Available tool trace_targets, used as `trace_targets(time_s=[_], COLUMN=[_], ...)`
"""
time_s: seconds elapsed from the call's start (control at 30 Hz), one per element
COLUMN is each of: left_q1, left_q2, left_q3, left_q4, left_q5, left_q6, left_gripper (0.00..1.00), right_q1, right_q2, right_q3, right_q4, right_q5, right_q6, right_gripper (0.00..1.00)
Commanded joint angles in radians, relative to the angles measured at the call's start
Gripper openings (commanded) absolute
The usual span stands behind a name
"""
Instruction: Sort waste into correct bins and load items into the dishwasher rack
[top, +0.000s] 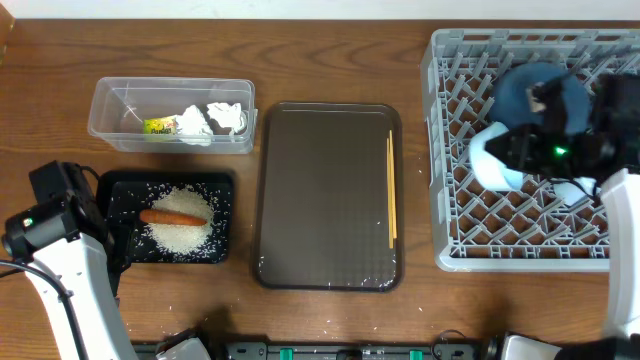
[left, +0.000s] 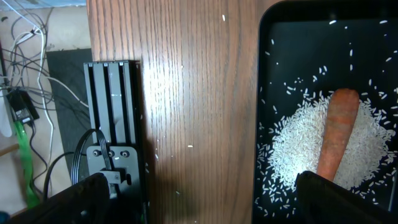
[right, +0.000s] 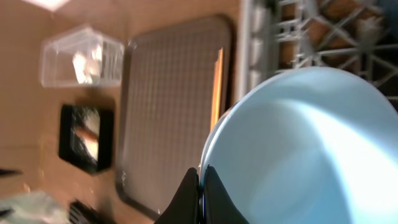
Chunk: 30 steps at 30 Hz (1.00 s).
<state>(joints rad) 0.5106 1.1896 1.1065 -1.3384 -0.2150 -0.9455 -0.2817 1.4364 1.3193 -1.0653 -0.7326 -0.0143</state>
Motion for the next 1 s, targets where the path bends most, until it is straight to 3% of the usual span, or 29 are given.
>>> trace_targets(time_s=[0.0,0.13,0.33,0.63,0.97], left_q1=[0.006,0.006,0.006,0.006,0.006], left_q2=[0.005,0.005,0.005,0.005,0.005], left_q3=[0.001,0.001,0.001,0.001,0.001], left_q4=[-0.006,-0.007,-0.007,-0.007,-0.006], left_q5=[-0.006,-0.006,-0.006,-0.006,-0.006], left_q6=[0.001,0.001,0.001,0.001,0.001], left_gripper=[0.98,0.98,0.98,0.98,0.98], right_q1=[-0.131,-0.262,-0.334,-0.356,-0.463], right_q2=[-0.004,0.003,0.05,0.167,0.164], right_q3=[-0.092,-0.213,-0.327,-0.352,-0.352], right_q4=[0.082,0.227,0.381,0.501,0.411], right_q5=[-0.278,-0.508,-0.71,-0.737,-0.599], right_q6=[-0.063,-0.062,-0.056,0.029,0.107], right_gripper=[0.01,0.01,0.01,0.01,0.01])
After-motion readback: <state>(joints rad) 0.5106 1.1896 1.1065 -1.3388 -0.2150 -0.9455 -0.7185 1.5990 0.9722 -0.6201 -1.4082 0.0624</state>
